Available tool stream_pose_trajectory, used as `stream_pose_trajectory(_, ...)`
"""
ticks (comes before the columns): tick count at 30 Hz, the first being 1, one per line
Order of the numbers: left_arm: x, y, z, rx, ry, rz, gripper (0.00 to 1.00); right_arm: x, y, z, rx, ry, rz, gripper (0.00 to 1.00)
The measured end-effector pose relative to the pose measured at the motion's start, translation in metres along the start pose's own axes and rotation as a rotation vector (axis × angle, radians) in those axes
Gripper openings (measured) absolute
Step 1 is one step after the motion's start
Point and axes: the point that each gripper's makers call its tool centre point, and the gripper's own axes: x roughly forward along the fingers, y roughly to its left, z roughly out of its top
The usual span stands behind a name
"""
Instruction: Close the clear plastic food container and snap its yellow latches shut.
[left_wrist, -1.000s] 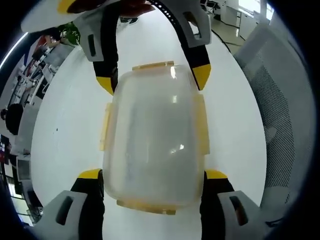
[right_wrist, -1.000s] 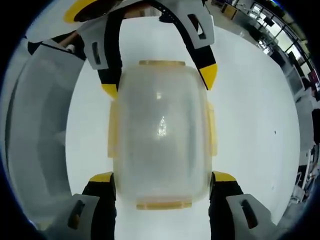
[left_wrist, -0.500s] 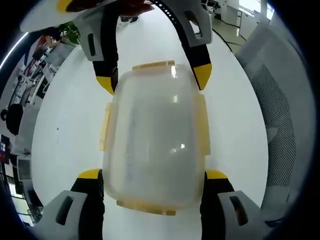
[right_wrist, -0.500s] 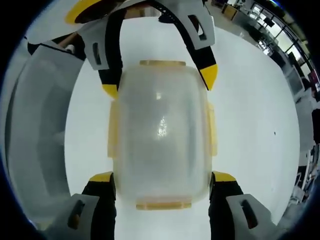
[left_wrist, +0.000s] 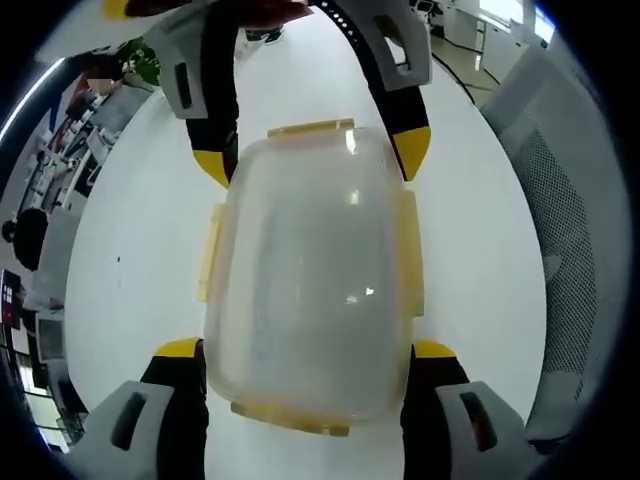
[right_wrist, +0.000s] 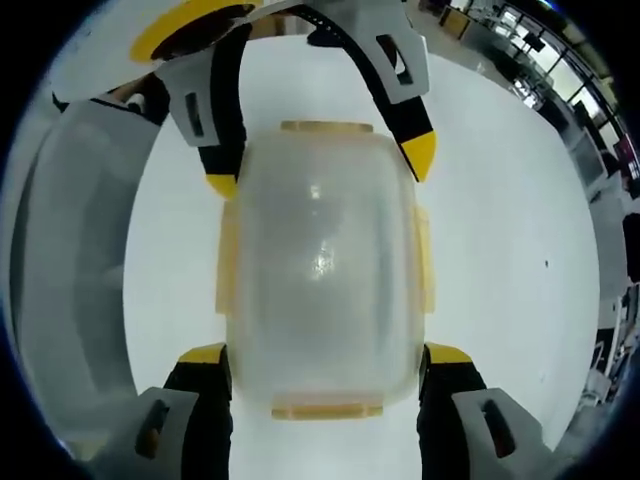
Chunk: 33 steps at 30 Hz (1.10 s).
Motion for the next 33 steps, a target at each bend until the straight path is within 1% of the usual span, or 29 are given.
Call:
stream_pose_trajectory(4,0.002,0.004,-0.001,-0.001,0.003,-0.001,0.80,0.001,-0.005,0.000,-0.003,0.007,0.001,0.76)
stream_pose_trajectory(12,0.006,0.015,0.000,-0.004,-0.008,0.000,0.80,0.002,-0.017,-0.003,0.002,-0.007,0.001,0.76)
stream_pose_trajectory(18,0.010,0.023,0.003,-0.007,-0.011,0.001,0.80,0.003,-0.026,-0.005,0.001,0.003,0.001,0.76)
stream_pose_trajectory(33,0.012,0.037,0.005,-0.008,-0.024,-0.001,0.80,0.002,-0.040,-0.008,0.004,0.011,0.003,0.76)
